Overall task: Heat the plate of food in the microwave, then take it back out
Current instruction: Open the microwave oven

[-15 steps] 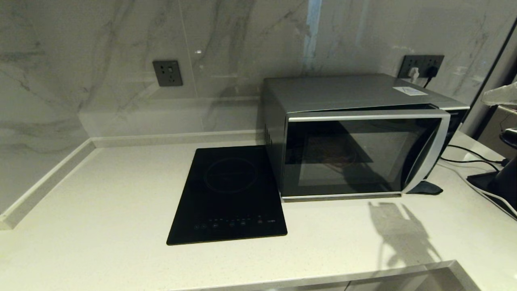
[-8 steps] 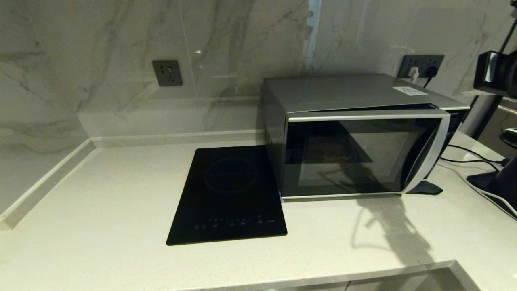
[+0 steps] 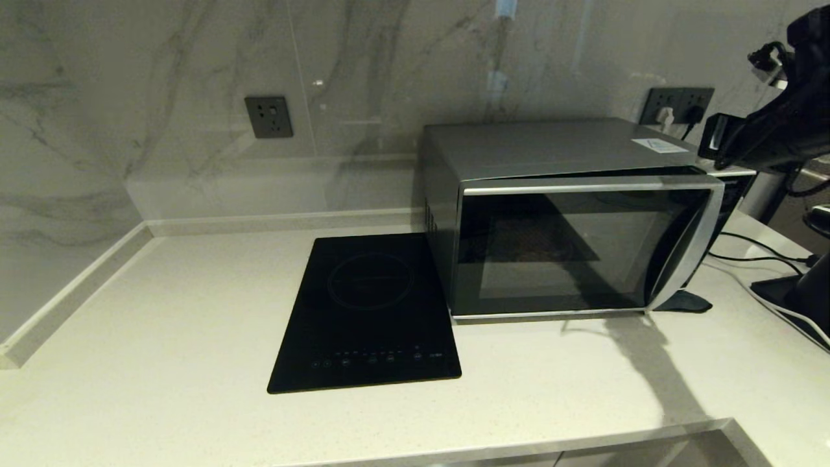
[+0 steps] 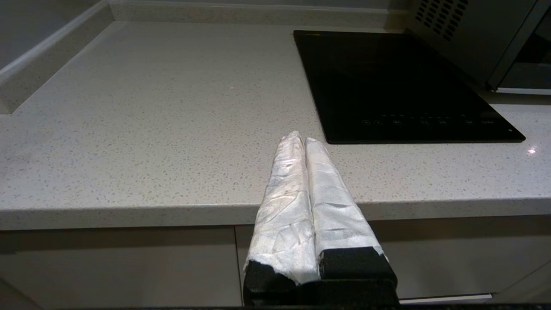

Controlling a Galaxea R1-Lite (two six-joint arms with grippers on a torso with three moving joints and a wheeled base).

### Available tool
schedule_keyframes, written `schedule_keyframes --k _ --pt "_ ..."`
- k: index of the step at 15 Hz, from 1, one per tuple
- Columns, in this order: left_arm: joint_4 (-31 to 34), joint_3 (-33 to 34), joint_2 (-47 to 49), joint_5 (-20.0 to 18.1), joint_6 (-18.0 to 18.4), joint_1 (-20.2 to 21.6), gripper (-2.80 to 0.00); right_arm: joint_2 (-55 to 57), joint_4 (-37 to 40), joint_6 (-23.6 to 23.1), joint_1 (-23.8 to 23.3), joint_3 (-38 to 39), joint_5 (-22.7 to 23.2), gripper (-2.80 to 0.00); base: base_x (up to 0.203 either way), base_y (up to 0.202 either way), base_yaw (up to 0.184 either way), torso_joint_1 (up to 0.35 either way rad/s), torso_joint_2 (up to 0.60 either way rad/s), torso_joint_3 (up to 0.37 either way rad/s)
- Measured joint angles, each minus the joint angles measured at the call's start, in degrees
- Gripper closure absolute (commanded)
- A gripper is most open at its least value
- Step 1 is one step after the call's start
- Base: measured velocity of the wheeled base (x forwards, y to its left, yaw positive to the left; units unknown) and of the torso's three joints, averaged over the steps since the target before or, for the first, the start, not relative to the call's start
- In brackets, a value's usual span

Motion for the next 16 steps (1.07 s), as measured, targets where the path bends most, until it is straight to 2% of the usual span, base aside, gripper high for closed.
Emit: schedule_keyframes --k 4,8,16 --pt "0.0 0.0 0.0 0.0 0.0 0.0 0.00 3.9 -3.4 -0.9 -1.2 -0.6 0.3 0.00 0.000 0.000 0.000 0.000 0.00 0.000" --pt "0.0 0.0 0.0 0.0 0.0 0.0 0.00 4.9 -2.9 -0.9 -1.3 -0.6 0.3 0.00 0.000 0.000 0.000 0.000 0.00 0.000" --pt "0.0 0.0 0.0 0.0 0.0 0.0 0.00 -0.9 10.9 -0.8 -1.3 0.7 2.2 0.00 0.000 0.000 0.000 0.000 0.00 0.000"
